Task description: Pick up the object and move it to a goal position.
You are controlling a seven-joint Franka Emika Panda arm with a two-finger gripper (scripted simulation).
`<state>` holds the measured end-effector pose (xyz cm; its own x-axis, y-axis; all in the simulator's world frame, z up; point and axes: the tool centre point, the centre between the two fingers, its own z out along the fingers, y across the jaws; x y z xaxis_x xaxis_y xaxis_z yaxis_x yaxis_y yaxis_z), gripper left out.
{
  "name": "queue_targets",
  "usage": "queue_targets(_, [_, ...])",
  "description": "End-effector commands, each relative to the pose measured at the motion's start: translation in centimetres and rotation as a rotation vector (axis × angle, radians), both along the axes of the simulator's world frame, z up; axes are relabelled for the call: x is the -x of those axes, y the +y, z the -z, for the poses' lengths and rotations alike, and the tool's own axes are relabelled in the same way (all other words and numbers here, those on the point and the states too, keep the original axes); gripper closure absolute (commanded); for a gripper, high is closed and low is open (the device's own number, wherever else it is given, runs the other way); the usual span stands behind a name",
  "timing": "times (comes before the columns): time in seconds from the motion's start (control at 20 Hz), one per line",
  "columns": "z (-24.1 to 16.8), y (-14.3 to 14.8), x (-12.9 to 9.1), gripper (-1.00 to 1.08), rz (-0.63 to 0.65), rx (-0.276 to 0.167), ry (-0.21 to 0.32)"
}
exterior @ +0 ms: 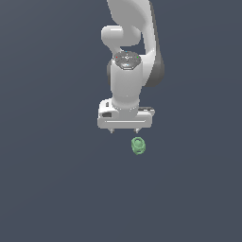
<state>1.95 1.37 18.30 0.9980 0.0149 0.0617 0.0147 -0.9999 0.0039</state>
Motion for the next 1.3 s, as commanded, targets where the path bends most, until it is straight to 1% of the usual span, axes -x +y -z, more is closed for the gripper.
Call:
queue_targets(0.0, [0.0,0.0,0.0,-0.92,0.000,0.000,0.000])
queue_targets(0.45, [0.7,-0.5,-0.1,-0.92,0.047,-0.022,0.012])
queue_targets(0.75, [0.9,-0.4,-0.1,-0.92,0.042,-0.021,0.013])
queue_targets(1.0, [2.7,1.4,-0.1,-0.92,-0.015,-0.013,0.025])
queue_targets(1.25, [6.0,4.8,0.3,-0.92,-0.123,-0.002,0.045])
